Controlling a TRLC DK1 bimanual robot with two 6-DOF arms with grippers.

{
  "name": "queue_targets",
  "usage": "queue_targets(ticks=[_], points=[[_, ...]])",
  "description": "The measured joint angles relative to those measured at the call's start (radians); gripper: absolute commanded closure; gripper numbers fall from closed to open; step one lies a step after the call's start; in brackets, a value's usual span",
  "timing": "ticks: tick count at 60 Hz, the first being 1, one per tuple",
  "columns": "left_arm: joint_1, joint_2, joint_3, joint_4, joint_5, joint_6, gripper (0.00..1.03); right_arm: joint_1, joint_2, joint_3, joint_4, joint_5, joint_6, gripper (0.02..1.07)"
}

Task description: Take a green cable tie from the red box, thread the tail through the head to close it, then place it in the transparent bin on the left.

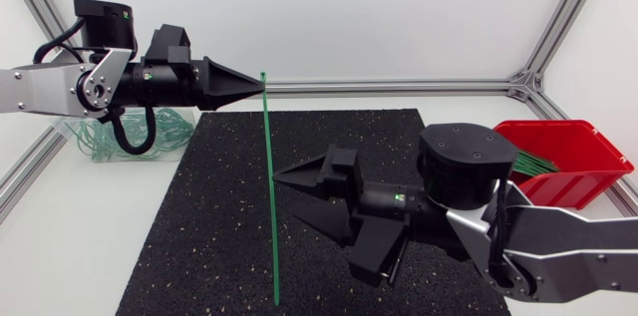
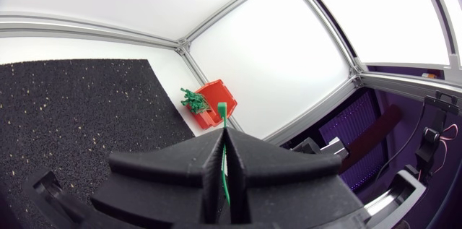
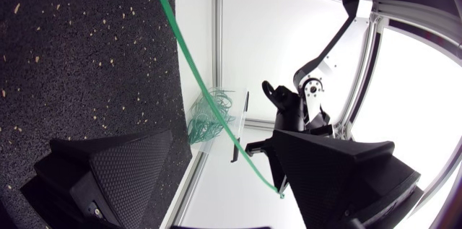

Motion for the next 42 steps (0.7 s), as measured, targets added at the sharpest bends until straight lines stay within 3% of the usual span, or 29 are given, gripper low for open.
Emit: queue_targets(ticks=[11, 22, 28, 42], points=[[-0.001, 0.011, 0.007, -0.049, 0.013, 0.077, 0.99, 0.051, 0.016, -0.008, 0.035, 0.011, -0.045, 0.06], [-0.001, 0.028, 0.019, -0.074, 0.016, 0.116, 0.99, 0.078, 0.035, -0.064, 0.034, -0.006, -0.092, 0.22], [-0.001, 0.034, 0.027, -0.075, 0.016, 0.121, 0.99, 0.089, 0.039, -0.079, 0.034, -0.008, -0.098, 0.23], [-0.001, 0.037, 0.032, -0.098, 0.016, 0.132, 0.99, 0.117, 0.039, -0.098, 0.040, -0.009, -0.103, 0.51]])
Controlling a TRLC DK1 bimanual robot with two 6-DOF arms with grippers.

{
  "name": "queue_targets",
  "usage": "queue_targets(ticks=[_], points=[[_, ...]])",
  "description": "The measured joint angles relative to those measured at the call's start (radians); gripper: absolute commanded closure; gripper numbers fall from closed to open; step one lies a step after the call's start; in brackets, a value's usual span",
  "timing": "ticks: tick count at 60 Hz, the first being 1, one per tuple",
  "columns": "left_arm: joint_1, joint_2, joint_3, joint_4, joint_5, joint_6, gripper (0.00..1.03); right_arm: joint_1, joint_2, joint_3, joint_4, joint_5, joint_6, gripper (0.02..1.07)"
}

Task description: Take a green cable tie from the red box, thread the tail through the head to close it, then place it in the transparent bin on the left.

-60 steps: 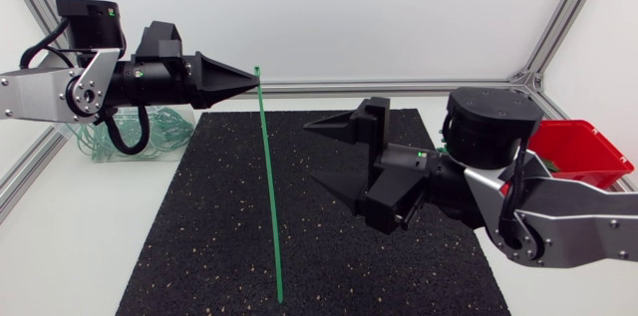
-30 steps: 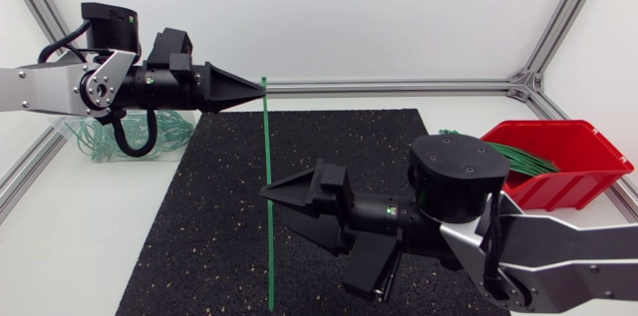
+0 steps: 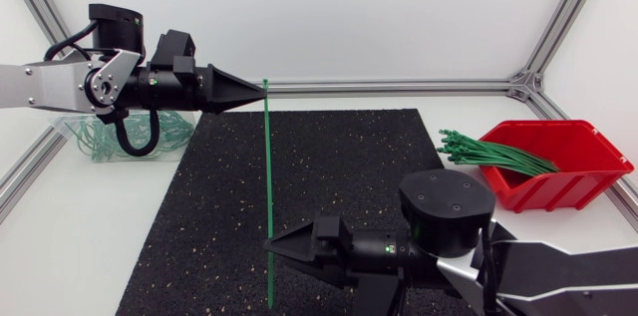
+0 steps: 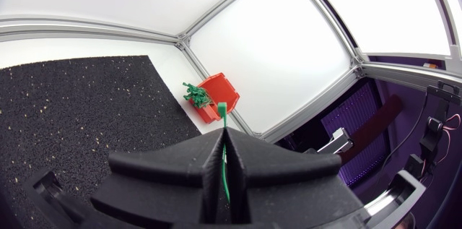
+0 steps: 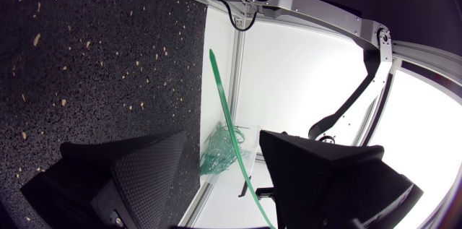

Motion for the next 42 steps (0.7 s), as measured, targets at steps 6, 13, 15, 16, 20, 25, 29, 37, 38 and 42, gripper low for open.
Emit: queue_targets(ticks=[6, 13, 15, 16, 20, 25, 29, 37, 38, 42], points=[[0.000, 0.002, 0.000, -0.012, 0.000, 0.013, 0.99, 0.007, 0.000, -0.010, 0.008, 0.000, 0.000, 0.54], [0.000, 0.006, 0.000, -0.032, 0.000, 0.025, 0.99, 0.018, 0.000, -0.013, 0.010, 0.000, 0.000, 0.67], [0.000, 0.006, 0.000, -0.036, 0.000, 0.031, 0.99, 0.022, 0.000, -0.013, 0.014, 0.000, 0.000, 0.67], [0.000, 0.006, 0.000, -0.037, 0.000, 0.035, 0.99, 0.025, 0.000, -0.013, 0.015, 0.000, 0.000, 0.67], [-0.001, 0.006, 0.000, -0.040, 0.000, 0.041, 0.99, 0.036, 0.000, -0.013, 0.023, 0.000, 0.000, 0.67], [-0.005, 0.007, 0.000, -0.044, 0.000, 0.042, 0.99, 0.043, 0.000, -0.013, 0.026, 0.000, 0.000, 0.78], [-0.006, 0.007, 0.000, -0.047, 0.000, 0.045, 0.99, 0.043, 0.000, -0.013, 0.027, 0.001, 0.000, 0.85], [-0.008, 0.007, 0.000, -0.051, 0.000, 0.045, 0.99, 0.043, 0.000, -0.013, 0.029, 0.004, 0.000, 0.91], [-0.008, 0.007, 0.000, -0.052, 0.000, 0.046, 0.99, 0.043, 0.000, -0.013, 0.029, 0.004, 0.000, 0.91], [-0.008, 0.007, 0.000, -0.060, -0.001, 0.052, 0.99, 0.043, 0.000, -0.013, 0.029, 0.006, 0.000, 0.92]])
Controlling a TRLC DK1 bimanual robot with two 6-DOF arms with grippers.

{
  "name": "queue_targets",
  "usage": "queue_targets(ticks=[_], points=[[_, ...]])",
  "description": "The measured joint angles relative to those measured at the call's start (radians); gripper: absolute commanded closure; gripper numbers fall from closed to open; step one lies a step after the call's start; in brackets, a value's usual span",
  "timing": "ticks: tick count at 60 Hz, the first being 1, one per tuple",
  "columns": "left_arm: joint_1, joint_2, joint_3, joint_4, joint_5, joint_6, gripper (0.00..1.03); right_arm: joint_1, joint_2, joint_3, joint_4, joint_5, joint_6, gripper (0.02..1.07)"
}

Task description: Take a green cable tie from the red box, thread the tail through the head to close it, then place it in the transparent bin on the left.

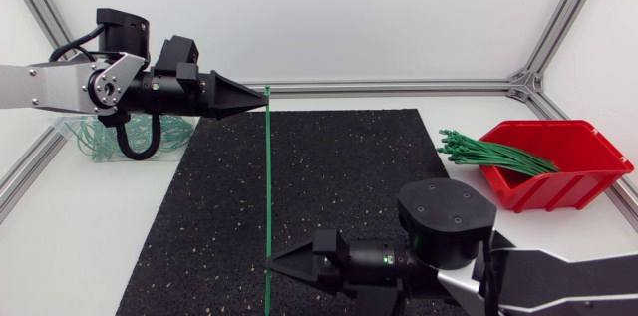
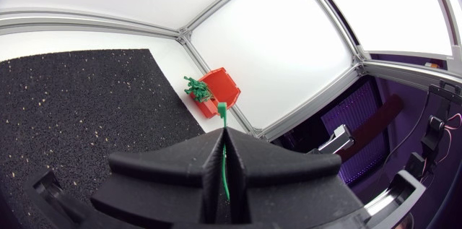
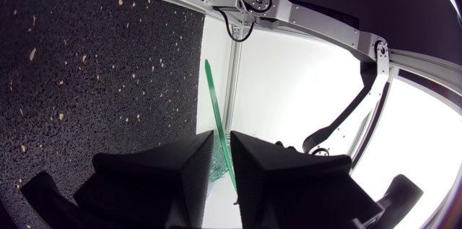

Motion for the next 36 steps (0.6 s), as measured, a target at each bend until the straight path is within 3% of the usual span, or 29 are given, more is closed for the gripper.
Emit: queue_targets(ticks=[21, 36], points=[[-0.013, 0.000, 0.000, -0.013, 0.000, 0.012, 0.99, 0.021, 0.017, -0.001, 0.002, 0.015, 0.000, 0.92], [-0.013, 0.000, 0.000, -0.022, -0.003, 0.021, 0.99, 0.022, 0.018, -0.002, 0.016, 0.025, 0.000, 1.01]])
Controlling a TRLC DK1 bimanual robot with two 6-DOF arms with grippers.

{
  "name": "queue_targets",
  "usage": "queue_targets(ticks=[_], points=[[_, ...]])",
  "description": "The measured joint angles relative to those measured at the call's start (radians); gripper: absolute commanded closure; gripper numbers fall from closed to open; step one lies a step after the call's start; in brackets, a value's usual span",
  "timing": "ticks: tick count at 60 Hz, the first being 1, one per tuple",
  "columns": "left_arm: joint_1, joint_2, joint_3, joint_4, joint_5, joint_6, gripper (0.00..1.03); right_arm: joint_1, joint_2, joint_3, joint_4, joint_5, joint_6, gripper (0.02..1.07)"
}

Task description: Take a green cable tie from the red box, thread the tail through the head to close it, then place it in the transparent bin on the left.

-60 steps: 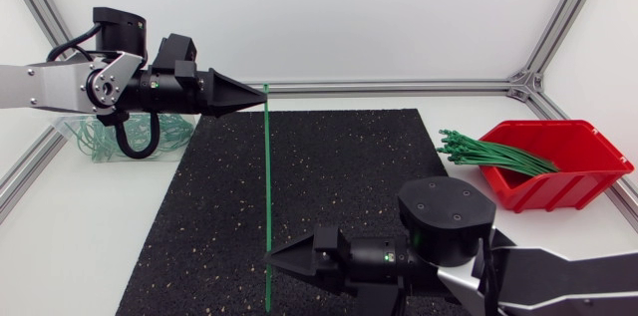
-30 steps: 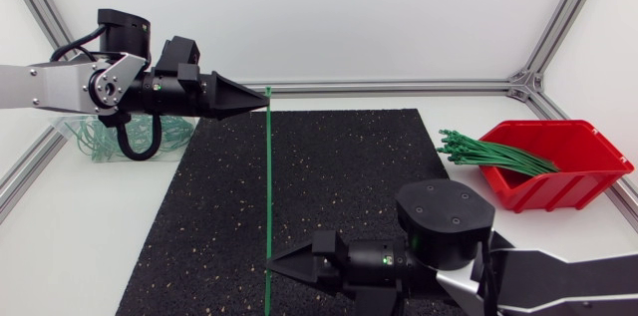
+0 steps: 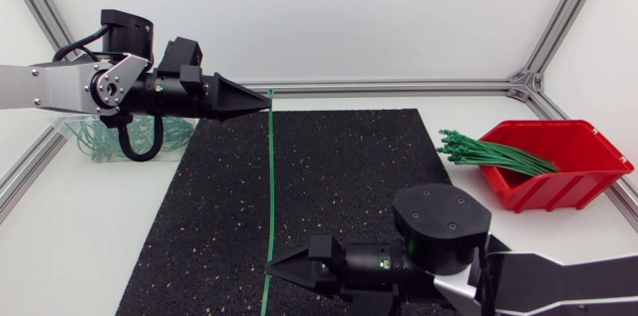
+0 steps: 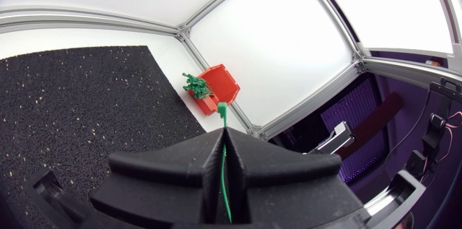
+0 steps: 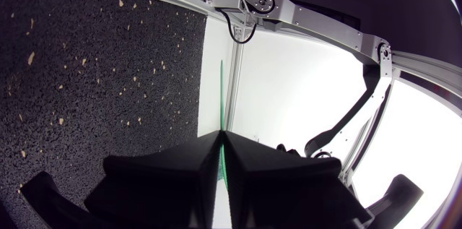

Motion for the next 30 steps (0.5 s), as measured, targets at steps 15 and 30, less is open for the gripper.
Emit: queue_targets(ticks=[15, 30], points=[[0.000, -0.030, -0.029, -0.016, -0.008, 0.051, 0.99, 0.000, -0.007, -0.008, 0.000, -0.002, 0.110, 1.01], [-0.019, -0.107, -0.106, -0.018, -0.035, 0.096, 0.99, 0.000, -0.054, -0.014, 0.034, -0.008, 0.452, 1.01]])
